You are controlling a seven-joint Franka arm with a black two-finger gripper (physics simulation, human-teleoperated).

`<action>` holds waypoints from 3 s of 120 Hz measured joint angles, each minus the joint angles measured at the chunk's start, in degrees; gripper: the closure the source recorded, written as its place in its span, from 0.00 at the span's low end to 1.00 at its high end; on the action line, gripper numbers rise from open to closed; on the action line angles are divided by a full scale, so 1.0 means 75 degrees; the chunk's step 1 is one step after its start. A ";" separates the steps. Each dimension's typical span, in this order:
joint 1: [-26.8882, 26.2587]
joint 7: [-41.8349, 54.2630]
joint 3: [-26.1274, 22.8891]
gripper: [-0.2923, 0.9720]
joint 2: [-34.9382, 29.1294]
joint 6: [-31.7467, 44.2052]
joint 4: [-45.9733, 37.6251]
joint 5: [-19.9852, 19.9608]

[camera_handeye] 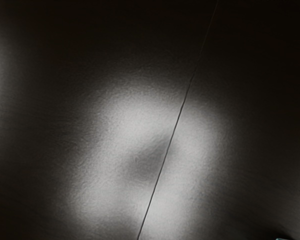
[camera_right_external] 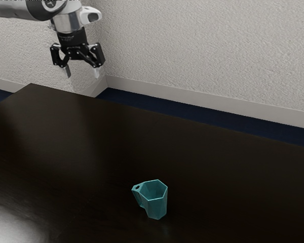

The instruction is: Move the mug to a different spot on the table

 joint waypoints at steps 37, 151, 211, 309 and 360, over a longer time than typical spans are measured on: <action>0.0003 -0.1063 -0.0061 0.23 -0.0255 -0.0135 -0.0753 -0.0153; -0.1394 -1.0521 0.0142 0.23 -0.1403 0.4058 -0.5610 -0.1588; -0.1914 -1.2431 0.0184 0.23 -0.0771 0.6156 -0.6731 -0.1265; -0.2180 -1.0754 0.0471 0.23 0.0281 0.7796 -0.7146 -0.2294; -0.2283 -0.9497 0.0416 0.24 0.0966 0.7877 -0.6723 -0.3974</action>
